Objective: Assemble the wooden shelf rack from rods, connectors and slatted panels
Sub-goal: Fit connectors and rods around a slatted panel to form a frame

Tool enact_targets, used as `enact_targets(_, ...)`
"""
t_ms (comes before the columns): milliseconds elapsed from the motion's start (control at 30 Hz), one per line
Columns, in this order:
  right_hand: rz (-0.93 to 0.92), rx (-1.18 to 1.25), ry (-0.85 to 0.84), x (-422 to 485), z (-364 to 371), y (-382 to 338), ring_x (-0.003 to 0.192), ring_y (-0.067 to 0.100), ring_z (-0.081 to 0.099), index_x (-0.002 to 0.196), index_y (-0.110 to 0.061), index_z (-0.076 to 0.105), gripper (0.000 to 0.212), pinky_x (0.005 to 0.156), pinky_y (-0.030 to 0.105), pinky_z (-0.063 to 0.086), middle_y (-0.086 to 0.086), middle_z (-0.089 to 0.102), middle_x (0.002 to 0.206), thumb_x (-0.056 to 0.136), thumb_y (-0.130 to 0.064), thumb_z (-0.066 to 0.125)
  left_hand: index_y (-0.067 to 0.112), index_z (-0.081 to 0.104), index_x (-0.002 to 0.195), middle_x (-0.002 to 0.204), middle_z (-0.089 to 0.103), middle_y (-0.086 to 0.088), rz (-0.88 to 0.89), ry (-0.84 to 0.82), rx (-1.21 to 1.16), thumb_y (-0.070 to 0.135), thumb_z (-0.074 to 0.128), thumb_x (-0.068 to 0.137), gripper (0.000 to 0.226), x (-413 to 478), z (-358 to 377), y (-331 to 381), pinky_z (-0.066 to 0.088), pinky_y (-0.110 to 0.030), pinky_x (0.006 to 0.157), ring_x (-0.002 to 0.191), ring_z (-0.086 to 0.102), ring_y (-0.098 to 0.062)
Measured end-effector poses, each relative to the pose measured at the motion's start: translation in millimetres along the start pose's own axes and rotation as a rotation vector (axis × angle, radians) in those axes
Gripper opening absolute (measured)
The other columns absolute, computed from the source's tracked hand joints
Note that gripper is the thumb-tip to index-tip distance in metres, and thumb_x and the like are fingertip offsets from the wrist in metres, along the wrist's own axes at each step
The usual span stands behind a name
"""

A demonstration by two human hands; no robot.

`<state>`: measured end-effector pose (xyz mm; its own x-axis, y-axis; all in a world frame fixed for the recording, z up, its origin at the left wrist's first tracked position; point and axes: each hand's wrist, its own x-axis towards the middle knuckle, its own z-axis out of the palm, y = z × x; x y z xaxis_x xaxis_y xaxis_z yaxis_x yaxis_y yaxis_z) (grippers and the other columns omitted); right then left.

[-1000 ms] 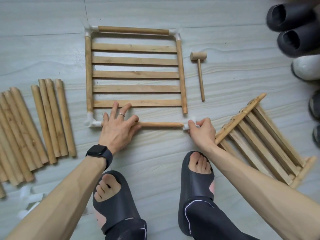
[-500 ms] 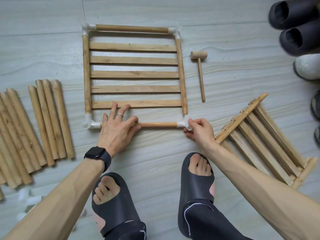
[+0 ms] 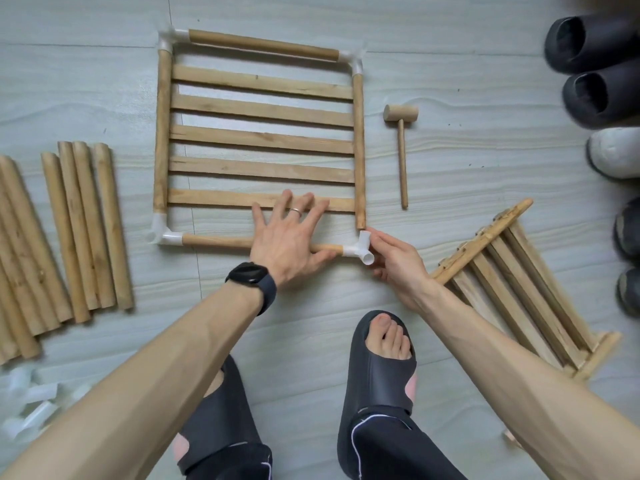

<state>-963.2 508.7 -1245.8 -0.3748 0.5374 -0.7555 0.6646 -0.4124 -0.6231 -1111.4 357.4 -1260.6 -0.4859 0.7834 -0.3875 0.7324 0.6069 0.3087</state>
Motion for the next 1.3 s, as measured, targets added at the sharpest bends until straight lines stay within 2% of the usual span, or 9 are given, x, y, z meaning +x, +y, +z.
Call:
enact_targets(167,0.087,0.181,-0.173,-2.1,1.9,-7.3,0.074,0.012,0.057,0.123,-0.006,0.067,0.026,0.062,0.023,0.041,0.002,0.065,0.084,0.105,-0.018,0.053,0.042,0.018,0.153,0.162,0.02,-0.004,0.036,0.001,0.05,0.086,0.058,0.07,0.102,11.0,1.4,6.6,0.021,-0.058,0.11,0.144,0.017,-0.037)
enact_targets(333,0.144,0.277,-0.241,1.4,9.1,-10.5,0.089,0.016,0.062,0.104,-0.014,0.063,0.006,0.065,0.027,0.046,0.006,0.07,0.108,0.101,-0.019,0.06,0.042,0.038,0.143,0.147,0.037,-0.003,0.02,0.045,-0.065,0.081,0.068,0.065,0.092,19.3,-0.9,3.9,0.028,-0.052,0.101,0.131,0.028,-0.033)
enact_targets(433,0.198,0.387,-0.317,1.9,4.8,-10.4,0.086,0.012,0.065,0.105,-0.017,0.065,0.01,0.064,0.025,0.043,0.002,0.07,0.126,0.097,-0.022,0.063,0.044,0.044,0.139,0.146,0.038,-0.002,0.015,0.041,-0.128,0.086,0.065,0.061,0.091,21.5,-3.8,2.9,0.026,-0.05,0.099,0.13,0.027,-0.031)
enact_targets(567,0.277,0.458,-0.315,1.1,4.0,-9.6,0.083,0.009,0.061,0.134,-0.012,0.064,0.044,0.065,0.023,0.035,-0.004,0.07,0.111,0.099,-0.039,0.058,0.046,0.046,0.139,0.15,0.037,-0.002,0.014,0.044,-0.175,0.092,0.053,0.057,0.095,20.5,-4.8,4.1,0.023,-0.051,0.104,0.135,0.024,-0.027)
enact_targets(700,0.251,0.491,-0.261,0.7,9.1,-9.2,0.079,0.009,0.06,0.127,-0.017,0.06,0.029,0.06,0.022,0.038,-0.005,0.071,0.115,0.102,-0.03,0.057,0.048,0.05,0.136,0.147,0.041,0.002,-0.025,0.033,-0.24,0.096,0.047,0.056,0.093,22.4,-11.6,7.3,0.02,-0.046,0.103,0.135,0.024,-0.024)
enact_targets(900,0.281,0.56,-0.273,-1.3,12.8,-9.1,0.06,0.004,0.053,0.14,-0.014,0.06,0.048,0.054,0.018,0.038,-0.013,0.069,0.085,0.095,-0.032,0.065,0.04,0.051,0.142,0.147,0.048,0.003,-0.128,-0.039,-0.405,0.048,0.054,0.095,0.048,42.8,-29.9,8.8,0.024,-0.041,0.101,0.135,0.032,-0.029)
enact_targets(1033,0.328,0.681,-0.284,-2.1,14.6,-6.9,0.078,0.007,0.051,0.093,-0.019,0.082,0.019,0.055,0.019,0.039,-0.009,0.072,0.097,0.084,-0.033,0.074,0.041,0.055,0.14,0.144,0.051,0.008,-0.123,-0.038,-0.454,0.033,0.054,0.099,0.041,43.7,-33.3,11.6,0.022,-0.037,0.091,0.134,0.034,-0.029)
enact_targets(1100,0.35,0.768,-0.304,-4.2,17.5,-7.8,0.078,0.007,0.049,0.093,-0.02,0.08,0.019,0.058,0.02,0.038,-0.011,0.074,0.101,0.083,-0.034,0.075,0.042,0.061,0.134,0.141,0.057,0.009,-0.12,0.001,-0.546,0.029,0.054,0.1,0.037,45.4,-36.8,15.1,0.027,-0.036,0.094,0.136,0.039,-0.027)
enact_targets(1300,0.38,0.807,-0.277,-0.1,33.9,-29.9,0.053,0.008,0.031,0.081,-0.016,0.066,0.042,0.059,0.021,0.023,-0.009,0.046,0.057,0.099,-0.052,0.053,0.026,0.068,0.129,0.13,0.068,0.003,0.0,0.003,-0.632,0.007,0.055,0.096,0.041,45.5,-46.8,25.1,0.04,-0.029,0.109,0.128,0.056,-0.019)
